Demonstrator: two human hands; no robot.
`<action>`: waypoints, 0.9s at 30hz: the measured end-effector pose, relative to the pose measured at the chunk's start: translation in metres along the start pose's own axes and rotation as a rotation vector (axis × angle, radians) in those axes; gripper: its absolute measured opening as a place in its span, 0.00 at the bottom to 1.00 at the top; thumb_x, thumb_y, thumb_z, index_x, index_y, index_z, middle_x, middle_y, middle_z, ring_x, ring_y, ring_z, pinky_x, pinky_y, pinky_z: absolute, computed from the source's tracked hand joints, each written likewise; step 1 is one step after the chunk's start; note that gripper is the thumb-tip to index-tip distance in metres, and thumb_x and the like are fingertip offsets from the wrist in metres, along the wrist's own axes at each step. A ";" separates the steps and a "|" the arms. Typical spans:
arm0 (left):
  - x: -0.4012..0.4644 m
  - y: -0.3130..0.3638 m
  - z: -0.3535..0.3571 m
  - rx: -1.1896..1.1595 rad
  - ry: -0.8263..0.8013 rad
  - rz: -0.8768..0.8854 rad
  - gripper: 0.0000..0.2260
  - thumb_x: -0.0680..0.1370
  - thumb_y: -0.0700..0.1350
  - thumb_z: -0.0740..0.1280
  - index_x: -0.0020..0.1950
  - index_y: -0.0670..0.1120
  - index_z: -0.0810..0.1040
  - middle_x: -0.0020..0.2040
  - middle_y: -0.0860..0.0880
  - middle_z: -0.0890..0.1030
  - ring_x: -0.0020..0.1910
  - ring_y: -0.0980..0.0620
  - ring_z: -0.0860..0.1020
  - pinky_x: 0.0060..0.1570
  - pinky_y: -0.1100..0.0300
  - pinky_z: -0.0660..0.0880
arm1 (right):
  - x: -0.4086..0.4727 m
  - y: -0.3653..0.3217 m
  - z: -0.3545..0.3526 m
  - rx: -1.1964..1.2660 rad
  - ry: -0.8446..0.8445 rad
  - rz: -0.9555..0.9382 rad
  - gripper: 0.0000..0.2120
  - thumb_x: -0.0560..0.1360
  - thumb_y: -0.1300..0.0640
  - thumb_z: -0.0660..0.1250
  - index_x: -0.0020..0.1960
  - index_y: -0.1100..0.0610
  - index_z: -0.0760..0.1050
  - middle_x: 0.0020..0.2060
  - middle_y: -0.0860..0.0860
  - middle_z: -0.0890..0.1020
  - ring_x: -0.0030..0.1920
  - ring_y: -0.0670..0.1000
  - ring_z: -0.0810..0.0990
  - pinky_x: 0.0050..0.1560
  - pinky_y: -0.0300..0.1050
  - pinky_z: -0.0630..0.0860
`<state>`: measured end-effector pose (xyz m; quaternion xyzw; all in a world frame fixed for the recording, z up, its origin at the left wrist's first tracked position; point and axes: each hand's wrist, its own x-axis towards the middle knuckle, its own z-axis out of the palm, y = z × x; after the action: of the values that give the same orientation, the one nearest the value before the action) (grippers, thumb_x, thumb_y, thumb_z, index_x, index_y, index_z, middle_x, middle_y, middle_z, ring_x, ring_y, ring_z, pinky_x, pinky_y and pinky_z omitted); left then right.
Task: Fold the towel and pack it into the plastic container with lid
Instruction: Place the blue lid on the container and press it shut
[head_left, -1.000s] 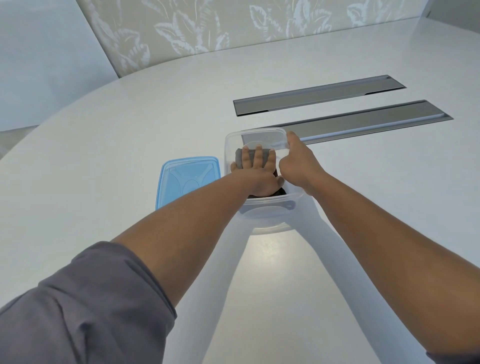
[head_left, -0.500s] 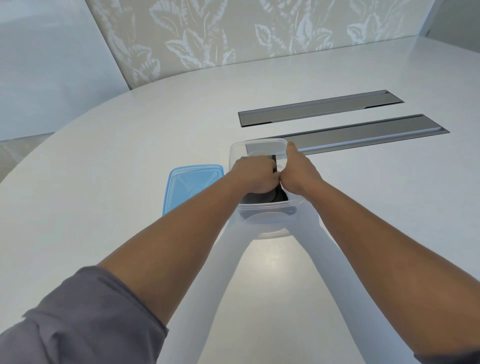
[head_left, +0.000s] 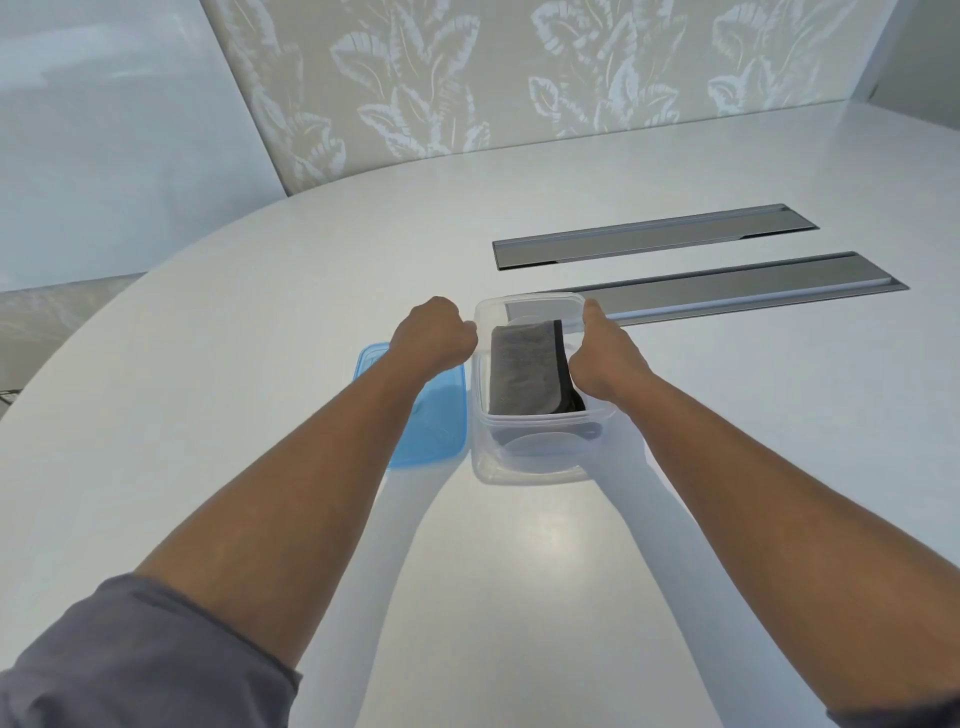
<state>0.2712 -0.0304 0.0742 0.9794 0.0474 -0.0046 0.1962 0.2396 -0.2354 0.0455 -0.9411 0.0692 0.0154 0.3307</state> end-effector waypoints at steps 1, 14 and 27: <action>-0.001 -0.002 0.000 -0.035 0.008 -0.014 0.09 0.79 0.44 0.60 0.40 0.43 0.70 0.37 0.46 0.76 0.34 0.46 0.73 0.31 0.58 0.65 | 0.000 0.000 0.000 -0.007 -0.003 0.000 0.38 0.77 0.67 0.61 0.82 0.54 0.50 0.67 0.58 0.76 0.60 0.60 0.78 0.56 0.56 0.78; -0.021 -0.037 0.035 -0.172 -0.212 -0.091 0.21 0.72 0.52 0.75 0.34 0.45 0.66 0.26 0.48 0.71 0.25 0.49 0.71 0.34 0.58 0.71 | -0.003 -0.002 -0.002 -0.001 -0.011 0.001 0.37 0.76 0.69 0.58 0.82 0.55 0.50 0.68 0.60 0.75 0.61 0.61 0.78 0.55 0.55 0.77; -0.021 -0.034 -0.014 -0.355 -0.118 -0.137 0.14 0.71 0.45 0.72 0.36 0.43 0.67 0.30 0.46 0.67 0.26 0.49 0.64 0.29 0.61 0.60 | -0.005 -0.004 -0.004 0.077 -0.028 0.015 0.36 0.77 0.68 0.58 0.82 0.52 0.52 0.73 0.58 0.71 0.66 0.63 0.75 0.61 0.57 0.75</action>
<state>0.2470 0.0043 0.0742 0.9219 0.1026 -0.0670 0.3676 0.2348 -0.2336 0.0515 -0.9267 0.0724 0.0283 0.3677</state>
